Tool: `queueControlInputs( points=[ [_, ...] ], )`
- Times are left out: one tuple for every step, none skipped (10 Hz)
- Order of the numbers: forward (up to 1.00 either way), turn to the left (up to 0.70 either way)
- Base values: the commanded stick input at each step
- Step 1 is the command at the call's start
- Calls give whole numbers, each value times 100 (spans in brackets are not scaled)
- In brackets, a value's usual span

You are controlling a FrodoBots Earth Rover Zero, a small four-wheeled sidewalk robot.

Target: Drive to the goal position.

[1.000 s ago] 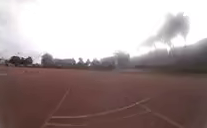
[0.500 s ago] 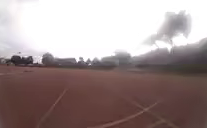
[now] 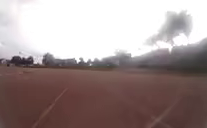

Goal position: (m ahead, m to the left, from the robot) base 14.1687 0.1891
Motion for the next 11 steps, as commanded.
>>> queueControlInputs(
  points=[
    [70,0],
    [70,0],
    [70,0],
    [70,0],
    [70,0],
    [70,0],
    [70,0],
    [70,0],
    [70,0],
    [70,0],
    [70,0]
  ],
)
